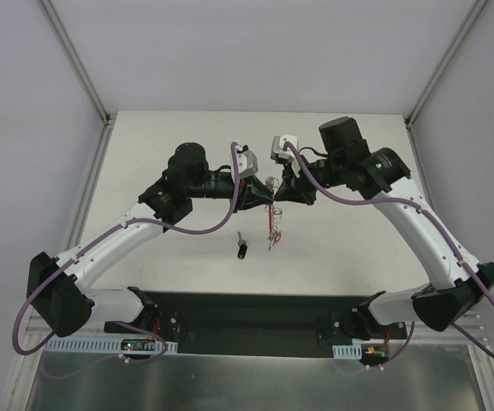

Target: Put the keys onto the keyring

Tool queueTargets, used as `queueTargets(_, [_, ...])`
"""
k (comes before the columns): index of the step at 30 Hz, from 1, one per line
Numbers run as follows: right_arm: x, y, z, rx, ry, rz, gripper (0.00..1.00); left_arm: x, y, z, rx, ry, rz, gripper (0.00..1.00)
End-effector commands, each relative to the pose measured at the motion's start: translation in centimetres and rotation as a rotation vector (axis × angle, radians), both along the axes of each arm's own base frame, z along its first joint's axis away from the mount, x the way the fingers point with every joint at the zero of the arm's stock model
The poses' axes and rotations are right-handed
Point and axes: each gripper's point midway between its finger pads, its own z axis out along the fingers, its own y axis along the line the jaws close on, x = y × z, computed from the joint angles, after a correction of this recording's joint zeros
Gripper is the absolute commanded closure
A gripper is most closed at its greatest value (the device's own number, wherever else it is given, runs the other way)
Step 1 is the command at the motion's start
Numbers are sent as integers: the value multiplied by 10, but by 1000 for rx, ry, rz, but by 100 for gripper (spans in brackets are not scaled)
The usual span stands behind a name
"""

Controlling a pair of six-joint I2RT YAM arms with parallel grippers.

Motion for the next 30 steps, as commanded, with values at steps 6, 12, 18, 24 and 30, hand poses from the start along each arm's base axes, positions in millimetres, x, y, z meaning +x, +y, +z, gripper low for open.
queueTargets(6, [-3,4,16,52,-48,17,99,3,-4,15,-14,-43,3,98])
queueTargets(12, [-5,4,15,76,-24,12,92,6,0,14,-8,-70,29,100])
queueTargets(18, [-1,-6,29,220,25,-56,60,9,14,-2,19,-119,76,100])
queueTargets(24, [15,-24,24,272,56,-214,35,13,34,-14,5,-150,114,100])
queueTargets(30, [26,-25,9,289,157,-307,26,16,57,-17,-49,-179,165,100])
